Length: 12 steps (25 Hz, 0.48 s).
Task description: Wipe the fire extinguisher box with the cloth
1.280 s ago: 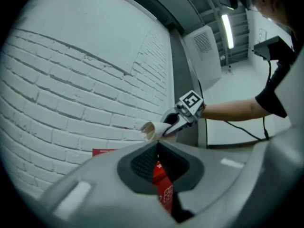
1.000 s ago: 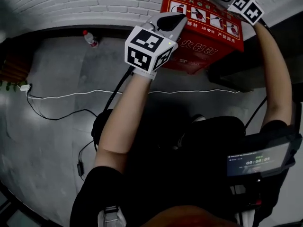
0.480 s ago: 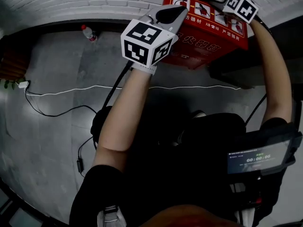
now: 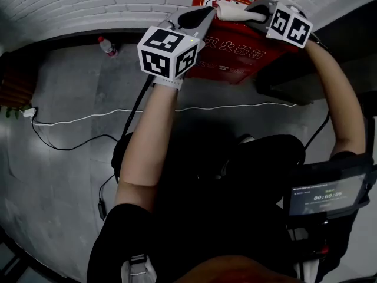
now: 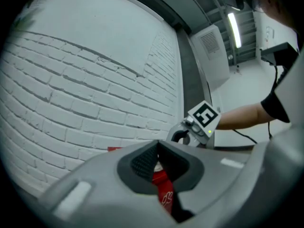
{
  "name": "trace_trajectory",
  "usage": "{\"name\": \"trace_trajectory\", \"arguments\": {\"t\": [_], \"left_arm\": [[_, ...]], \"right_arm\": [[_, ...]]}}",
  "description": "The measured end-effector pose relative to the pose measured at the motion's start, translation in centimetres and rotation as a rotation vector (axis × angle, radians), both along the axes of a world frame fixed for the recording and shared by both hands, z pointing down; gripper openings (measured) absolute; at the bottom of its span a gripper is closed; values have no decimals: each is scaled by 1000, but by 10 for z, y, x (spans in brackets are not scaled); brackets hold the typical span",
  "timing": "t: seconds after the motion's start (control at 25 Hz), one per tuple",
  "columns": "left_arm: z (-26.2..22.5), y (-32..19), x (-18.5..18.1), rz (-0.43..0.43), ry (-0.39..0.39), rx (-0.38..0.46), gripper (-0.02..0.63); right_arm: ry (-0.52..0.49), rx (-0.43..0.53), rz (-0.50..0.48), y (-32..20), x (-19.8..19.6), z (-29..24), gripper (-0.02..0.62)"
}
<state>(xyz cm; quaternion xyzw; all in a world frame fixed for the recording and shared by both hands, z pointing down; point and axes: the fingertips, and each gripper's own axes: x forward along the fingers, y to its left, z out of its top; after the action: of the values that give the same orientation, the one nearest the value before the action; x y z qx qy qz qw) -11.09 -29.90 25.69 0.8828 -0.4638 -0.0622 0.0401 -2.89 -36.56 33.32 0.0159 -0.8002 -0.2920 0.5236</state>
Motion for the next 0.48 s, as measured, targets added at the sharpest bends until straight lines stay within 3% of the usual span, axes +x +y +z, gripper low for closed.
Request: {"name": "trace_trajectory", "arguments": {"t": [0.4, 0.48], "left_arm": [[5, 1, -8, -18, -22, -17, 2], [9, 1, -9, -20, -26, -23, 2]], "right_arm": [[60, -110, -56, 47, 4, 7, 91], [33, -124, -52, 41, -1, -1, 91]]}}
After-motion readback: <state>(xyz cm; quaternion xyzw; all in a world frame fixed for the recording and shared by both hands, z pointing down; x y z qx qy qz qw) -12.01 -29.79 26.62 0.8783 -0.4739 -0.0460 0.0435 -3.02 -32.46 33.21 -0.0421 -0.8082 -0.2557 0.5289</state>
